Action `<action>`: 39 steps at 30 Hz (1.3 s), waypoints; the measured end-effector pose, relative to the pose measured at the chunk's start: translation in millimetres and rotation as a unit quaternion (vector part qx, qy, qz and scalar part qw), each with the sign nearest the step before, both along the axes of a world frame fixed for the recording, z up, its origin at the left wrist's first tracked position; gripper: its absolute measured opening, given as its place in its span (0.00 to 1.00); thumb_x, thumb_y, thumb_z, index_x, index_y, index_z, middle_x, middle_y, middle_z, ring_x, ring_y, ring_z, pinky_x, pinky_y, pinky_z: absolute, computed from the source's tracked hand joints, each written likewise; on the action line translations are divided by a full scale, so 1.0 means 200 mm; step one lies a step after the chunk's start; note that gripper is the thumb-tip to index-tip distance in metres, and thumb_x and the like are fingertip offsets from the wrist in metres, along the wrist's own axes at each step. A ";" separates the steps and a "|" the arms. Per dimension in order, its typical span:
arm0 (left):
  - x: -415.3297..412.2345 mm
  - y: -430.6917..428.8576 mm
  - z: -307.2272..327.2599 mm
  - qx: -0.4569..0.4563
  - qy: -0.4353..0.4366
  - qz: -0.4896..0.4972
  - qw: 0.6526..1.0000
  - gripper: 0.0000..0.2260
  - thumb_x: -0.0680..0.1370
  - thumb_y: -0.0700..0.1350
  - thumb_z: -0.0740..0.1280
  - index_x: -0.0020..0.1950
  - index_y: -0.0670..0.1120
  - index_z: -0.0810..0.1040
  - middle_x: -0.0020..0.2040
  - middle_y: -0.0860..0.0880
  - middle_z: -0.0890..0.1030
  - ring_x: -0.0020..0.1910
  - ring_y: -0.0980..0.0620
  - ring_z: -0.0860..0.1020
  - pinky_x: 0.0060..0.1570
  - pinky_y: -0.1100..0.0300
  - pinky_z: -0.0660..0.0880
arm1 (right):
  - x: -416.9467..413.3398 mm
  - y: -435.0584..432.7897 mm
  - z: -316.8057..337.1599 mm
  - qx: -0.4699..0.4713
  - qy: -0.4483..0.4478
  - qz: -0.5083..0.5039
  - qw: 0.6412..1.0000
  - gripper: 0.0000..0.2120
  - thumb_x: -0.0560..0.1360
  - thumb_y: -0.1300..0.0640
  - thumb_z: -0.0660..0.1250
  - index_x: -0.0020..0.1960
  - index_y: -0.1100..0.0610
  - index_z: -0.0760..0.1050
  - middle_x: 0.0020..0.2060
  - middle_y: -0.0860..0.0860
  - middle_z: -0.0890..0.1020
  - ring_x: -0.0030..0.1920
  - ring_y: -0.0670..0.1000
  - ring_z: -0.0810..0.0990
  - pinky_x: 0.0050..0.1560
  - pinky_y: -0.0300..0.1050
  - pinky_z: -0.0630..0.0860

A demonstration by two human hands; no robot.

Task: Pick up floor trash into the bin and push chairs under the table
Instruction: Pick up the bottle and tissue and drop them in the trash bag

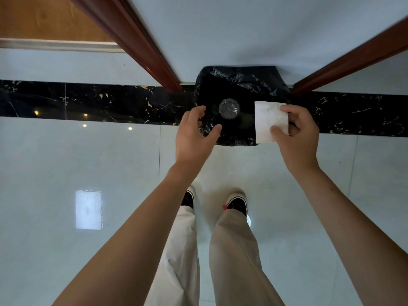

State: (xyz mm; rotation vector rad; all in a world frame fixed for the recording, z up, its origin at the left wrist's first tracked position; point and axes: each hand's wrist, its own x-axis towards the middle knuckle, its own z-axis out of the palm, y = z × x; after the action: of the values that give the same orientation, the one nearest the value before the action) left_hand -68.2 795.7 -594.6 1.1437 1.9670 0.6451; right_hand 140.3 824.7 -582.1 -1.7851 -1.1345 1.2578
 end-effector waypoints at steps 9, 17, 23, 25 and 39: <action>-0.12 0.07 -0.28 0.090 0.151 -0.174 0.969 0.23 0.75 0.49 0.69 0.69 0.44 0.72 0.63 0.47 0.76 0.63 0.47 0.72 0.65 0.52 0.69 | -0.07 0.10 -0.36 0.019 -0.153 0.157 0.975 0.21 0.75 0.65 0.66 0.67 0.57 0.71 0.59 0.54 0.77 0.58 0.54 0.77 0.57 0.46 0.77; -0.18 0.09 0.01 0.115 0.220 -0.274 0.929 0.24 0.80 0.55 0.58 0.74 0.46 0.67 0.72 0.47 0.71 0.73 0.44 0.64 0.73 0.46 0.58 | -0.04 0.09 -0.06 0.102 -0.408 0.270 0.866 0.25 0.81 0.49 0.58 0.75 0.59 0.64 0.73 0.60 0.67 0.74 0.62 0.62 0.73 0.59 0.63; -0.20 0.04 1.05 0.114 0.218 -0.323 0.914 0.24 0.82 0.55 0.53 0.75 0.46 0.66 0.72 0.46 0.70 0.73 0.43 0.64 0.72 0.45 0.59 | -0.05 -0.06 0.95 0.081 -0.423 0.234 0.872 0.27 0.81 0.45 0.52 0.77 0.57 0.61 0.74 0.58 0.66 0.76 0.61 0.60 0.75 0.60 0.58; -0.19 -0.02 1.47 0.125 0.211 -0.338 0.909 0.23 0.82 0.55 0.52 0.74 0.46 0.67 0.71 0.45 0.71 0.72 0.43 0.65 0.71 0.45 0.60 | -0.05 -0.14 1.36 0.085 -0.415 0.223 0.878 0.27 0.82 0.45 0.51 0.76 0.57 0.63 0.73 0.58 0.69 0.75 0.61 0.62 0.73 0.60 0.60; -0.02 -0.42 2.96 0.283 0.122 -0.521 0.796 0.24 0.83 0.56 0.50 0.74 0.46 0.67 0.70 0.46 0.72 0.71 0.44 0.67 0.70 0.45 0.63 | -0.04 -1.04 2.86 0.104 -0.436 -0.014 0.894 0.28 0.83 0.42 0.44 0.76 0.56 0.64 0.71 0.57 0.72 0.73 0.60 0.66 0.71 0.60 0.63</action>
State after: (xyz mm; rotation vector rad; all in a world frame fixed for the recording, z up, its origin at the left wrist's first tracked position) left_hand -71.6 711.5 -2.9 2.4863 0.9826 0.4642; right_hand 131.4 617.5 -10.5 -2.2310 -1.6176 0.2314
